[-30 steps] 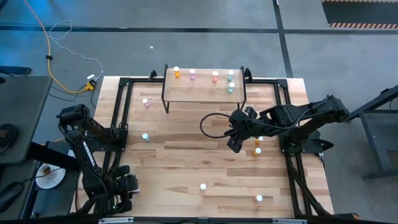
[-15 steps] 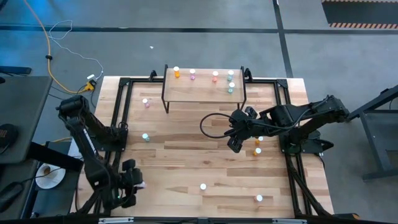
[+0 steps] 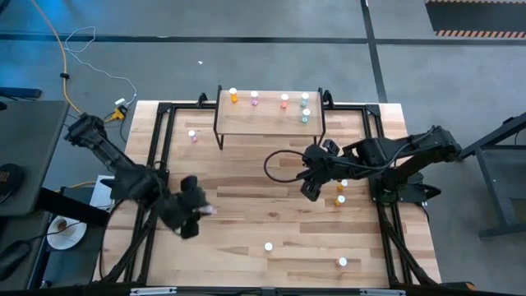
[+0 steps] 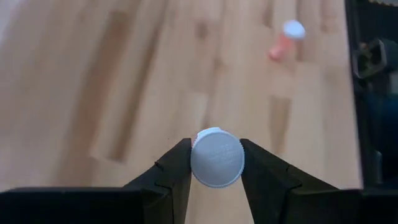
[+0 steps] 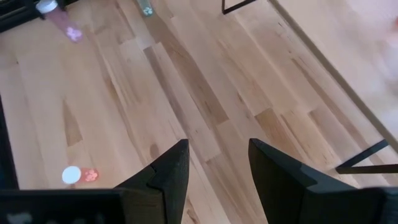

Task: Pick and place medicine bottles onto shelf by color
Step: Put the bottom purple pill bottle on the shelf aligned with the other purple pill bottle

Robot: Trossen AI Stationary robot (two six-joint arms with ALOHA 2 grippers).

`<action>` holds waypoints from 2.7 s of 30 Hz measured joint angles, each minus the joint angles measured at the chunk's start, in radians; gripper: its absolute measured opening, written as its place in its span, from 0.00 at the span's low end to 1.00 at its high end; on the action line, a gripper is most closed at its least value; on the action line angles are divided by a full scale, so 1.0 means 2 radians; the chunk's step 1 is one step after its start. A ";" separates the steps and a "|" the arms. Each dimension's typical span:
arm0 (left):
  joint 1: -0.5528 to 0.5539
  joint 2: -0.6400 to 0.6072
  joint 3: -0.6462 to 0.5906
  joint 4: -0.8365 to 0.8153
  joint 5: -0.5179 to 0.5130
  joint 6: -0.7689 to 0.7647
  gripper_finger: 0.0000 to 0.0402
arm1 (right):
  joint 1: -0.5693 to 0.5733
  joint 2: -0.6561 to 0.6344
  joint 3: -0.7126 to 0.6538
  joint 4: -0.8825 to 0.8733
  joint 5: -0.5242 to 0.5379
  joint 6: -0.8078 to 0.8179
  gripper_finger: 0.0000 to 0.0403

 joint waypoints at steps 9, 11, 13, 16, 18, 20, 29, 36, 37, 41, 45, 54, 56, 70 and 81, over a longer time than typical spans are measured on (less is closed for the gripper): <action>0.162 -0.055 0.008 0.000 0.034 0.177 0.28 | -0.034 0.000 0.000 0.000 0.004 -0.014 0.39; 0.199 -0.057 0.020 0.000 0.047 0.218 0.28 | -0.044 0.000 0.000 0.000 0.004 -0.025 0.39; 0.235 -0.057 0.033 0.000 0.057 0.255 0.28 | -0.055 0.000 0.000 0.000 0.004 -0.031 0.39; 0.290 -0.053 0.056 0.001 0.071 0.304 0.28 | -0.071 0.000 0.000 0.000 0.004 -0.040 0.39; 0.327 -0.050 0.072 0.000 0.083 0.334 0.28 | -0.082 0.000 0.000 0.000 0.004 -0.044 0.39; 0.360 -0.048 0.090 0.003 0.088 0.363 0.28 | -0.092 0.000 0.000 0.000 0.004 -0.051 0.39; 0.484 -0.018 0.186 0.013 0.132 0.453 0.28 | -0.128 0.000 0.000 0.000 -0.002 -0.066 0.39; 0.540 0.039 0.256 0.015 0.176 0.493 0.28 | -0.137 0.000 0.000 -0.001 -0.004 -0.076 0.39; 0.545 0.049 0.265 0.015 0.183 0.496 0.28 | -0.137 0.000 0.000 0.000 -0.004 -0.077 0.39; 0.560 0.094 0.304 0.013 0.197 0.499 0.28 | -0.137 0.000 0.000 0.000 -0.008 -0.076 0.39; 0.570 0.136 0.341 0.005 0.217 0.500 0.28 | -0.137 0.000 0.000 -0.001 -0.009 -0.075 0.39; 0.596 0.221 0.407 -0.064 0.248 0.512 0.28 | -0.137 0.000 0.000 0.000 -0.011 -0.075 0.39; 0.598 0.234 0.410 -0.073 0.255 0.515 0.28 | -0.137 0.000 0.000 0.000 -0.011 -0.075 0.39; 0.612 0.308 0.410 -0.101 0.270 0.564 0.28 | -0.137 0.000 0.000 -0.001 -0.011 -0.077 0.39; 0.634 0.314 0.410 -0.097 0.303 0.564 0.28 | -0.137 0.000 0.000 -0.001 -0.011 -0.077 0.39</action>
